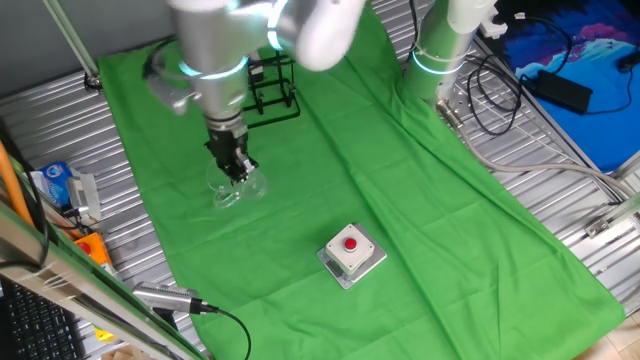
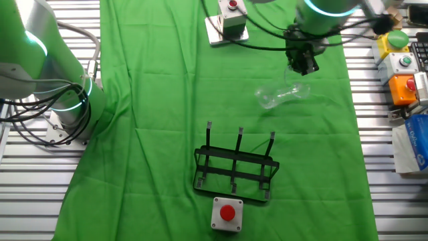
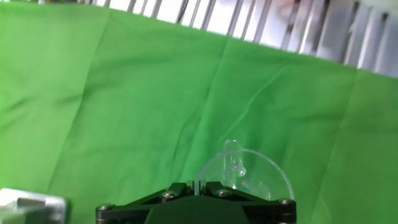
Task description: Take the cup off the cup rack
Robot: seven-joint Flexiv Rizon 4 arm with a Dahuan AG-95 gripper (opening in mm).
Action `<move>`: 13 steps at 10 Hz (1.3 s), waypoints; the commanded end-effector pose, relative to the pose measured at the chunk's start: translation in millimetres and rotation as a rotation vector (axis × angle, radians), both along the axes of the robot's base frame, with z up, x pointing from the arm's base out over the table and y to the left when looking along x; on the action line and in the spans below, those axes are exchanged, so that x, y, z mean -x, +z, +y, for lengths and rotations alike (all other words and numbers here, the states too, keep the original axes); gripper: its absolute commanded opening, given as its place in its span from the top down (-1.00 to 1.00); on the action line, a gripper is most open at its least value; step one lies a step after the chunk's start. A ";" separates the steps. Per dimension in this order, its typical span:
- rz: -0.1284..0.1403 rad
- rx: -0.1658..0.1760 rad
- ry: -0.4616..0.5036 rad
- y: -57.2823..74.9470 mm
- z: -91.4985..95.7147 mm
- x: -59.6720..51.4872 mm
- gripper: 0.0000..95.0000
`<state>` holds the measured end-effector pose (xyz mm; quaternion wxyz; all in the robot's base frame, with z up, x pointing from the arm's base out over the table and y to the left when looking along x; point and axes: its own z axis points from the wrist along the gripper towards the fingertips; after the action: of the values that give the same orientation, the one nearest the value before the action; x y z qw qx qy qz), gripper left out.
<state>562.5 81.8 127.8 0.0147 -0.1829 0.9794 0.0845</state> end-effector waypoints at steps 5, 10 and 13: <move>-0.078 0.016 0.089 -1.3 -2.2 8.0 1.00; -0.157 0.056 0.124 4.4 -10.9 13.7 1.00; -0.291 0.068 0.146 22.7 -4.7 7.8 1.00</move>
<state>552.1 75.4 145.1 0.1201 -0.2592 0.9578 0.0326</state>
